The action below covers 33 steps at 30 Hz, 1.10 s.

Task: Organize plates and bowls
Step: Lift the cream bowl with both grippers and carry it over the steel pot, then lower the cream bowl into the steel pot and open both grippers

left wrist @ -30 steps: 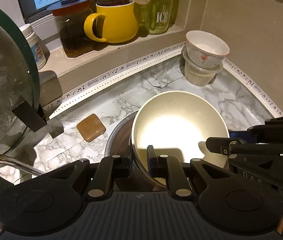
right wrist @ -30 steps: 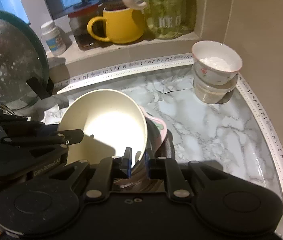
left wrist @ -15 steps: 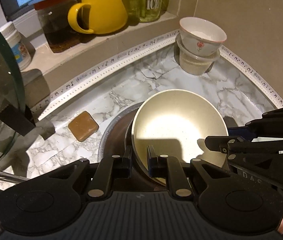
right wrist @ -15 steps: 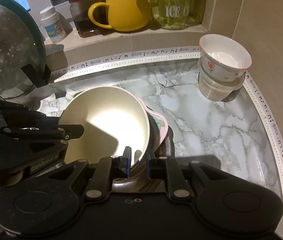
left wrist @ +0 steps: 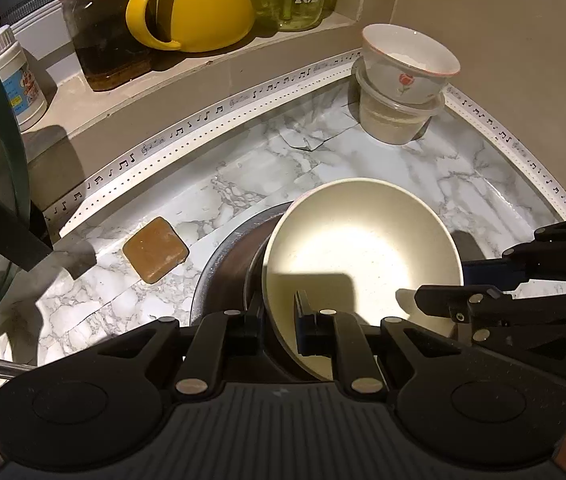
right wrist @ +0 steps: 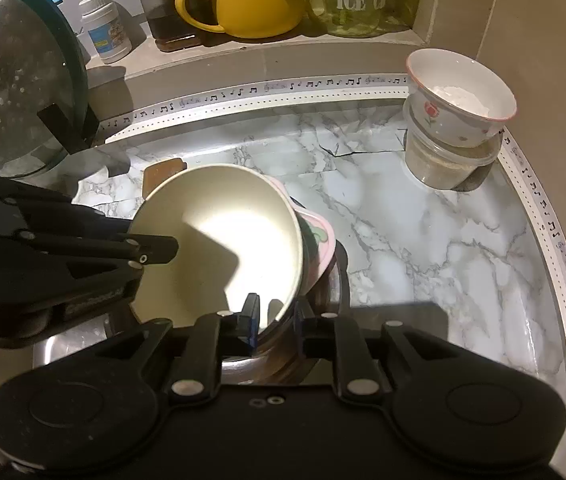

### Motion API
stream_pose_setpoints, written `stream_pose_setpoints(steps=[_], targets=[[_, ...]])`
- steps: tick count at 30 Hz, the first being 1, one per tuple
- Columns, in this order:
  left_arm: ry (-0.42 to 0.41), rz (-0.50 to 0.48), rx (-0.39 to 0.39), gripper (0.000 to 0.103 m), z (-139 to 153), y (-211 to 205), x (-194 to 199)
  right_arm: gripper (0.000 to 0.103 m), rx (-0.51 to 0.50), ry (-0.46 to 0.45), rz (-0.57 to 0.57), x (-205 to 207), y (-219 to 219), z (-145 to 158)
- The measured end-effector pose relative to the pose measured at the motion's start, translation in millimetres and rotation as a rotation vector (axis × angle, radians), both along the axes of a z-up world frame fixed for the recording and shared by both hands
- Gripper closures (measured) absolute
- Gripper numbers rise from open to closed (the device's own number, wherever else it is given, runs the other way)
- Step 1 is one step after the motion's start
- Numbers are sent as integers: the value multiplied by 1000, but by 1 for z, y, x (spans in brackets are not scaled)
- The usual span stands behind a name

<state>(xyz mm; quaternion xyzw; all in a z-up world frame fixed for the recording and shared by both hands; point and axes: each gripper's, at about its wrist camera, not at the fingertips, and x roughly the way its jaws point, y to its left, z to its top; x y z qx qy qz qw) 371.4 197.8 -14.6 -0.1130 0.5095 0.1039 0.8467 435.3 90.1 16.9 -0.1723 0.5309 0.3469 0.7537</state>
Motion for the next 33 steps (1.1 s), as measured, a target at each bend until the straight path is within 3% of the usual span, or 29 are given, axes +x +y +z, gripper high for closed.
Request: stream_pose_setpoints(steps=[11,18,33], targets=[[-9,20,-33,89,4,6,-2,79,6,12,-10,2,-2,0],[-13,33,-27,81,11,4,-7,70,16,15,-36,3,-11,7],[-46,59,-41,81,33,8,-29,56,54,1,-79,-4,-36,29]])
